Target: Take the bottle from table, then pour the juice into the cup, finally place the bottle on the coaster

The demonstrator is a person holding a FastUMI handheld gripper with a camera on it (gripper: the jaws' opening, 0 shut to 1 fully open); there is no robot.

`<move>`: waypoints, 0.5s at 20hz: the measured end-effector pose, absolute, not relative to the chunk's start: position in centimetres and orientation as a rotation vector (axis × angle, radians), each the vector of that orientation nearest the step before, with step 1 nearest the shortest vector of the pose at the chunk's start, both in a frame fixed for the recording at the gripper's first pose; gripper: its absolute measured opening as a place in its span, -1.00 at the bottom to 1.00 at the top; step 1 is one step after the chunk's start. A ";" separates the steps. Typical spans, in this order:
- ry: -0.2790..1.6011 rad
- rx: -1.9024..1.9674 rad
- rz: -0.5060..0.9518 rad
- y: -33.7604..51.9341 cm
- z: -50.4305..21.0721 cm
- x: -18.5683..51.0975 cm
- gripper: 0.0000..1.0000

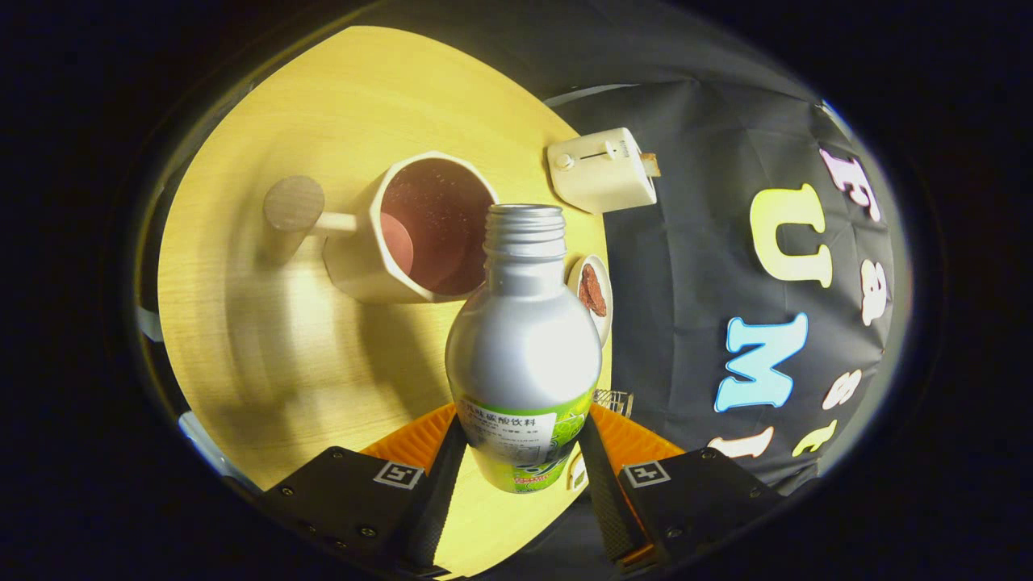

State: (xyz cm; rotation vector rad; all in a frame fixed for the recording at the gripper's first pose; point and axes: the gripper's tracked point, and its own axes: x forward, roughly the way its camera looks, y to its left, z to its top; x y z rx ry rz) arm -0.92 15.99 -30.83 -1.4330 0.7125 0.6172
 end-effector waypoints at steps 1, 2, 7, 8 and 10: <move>0.714 -1.460 0.624 15.9 -30.8 -0.7 0.50; 0.715 -1.486 0.629 15.8 -30.7 -0.6 0.50; 0.732 -1.573 0.650 15.6 -30.5 -0.3 0.50; 0.737 -1.587 0.655 15.6 -30.5 -0.3 0.50; 0.740 -1.619 0.660 15.4 -30.3 -0.1 0.50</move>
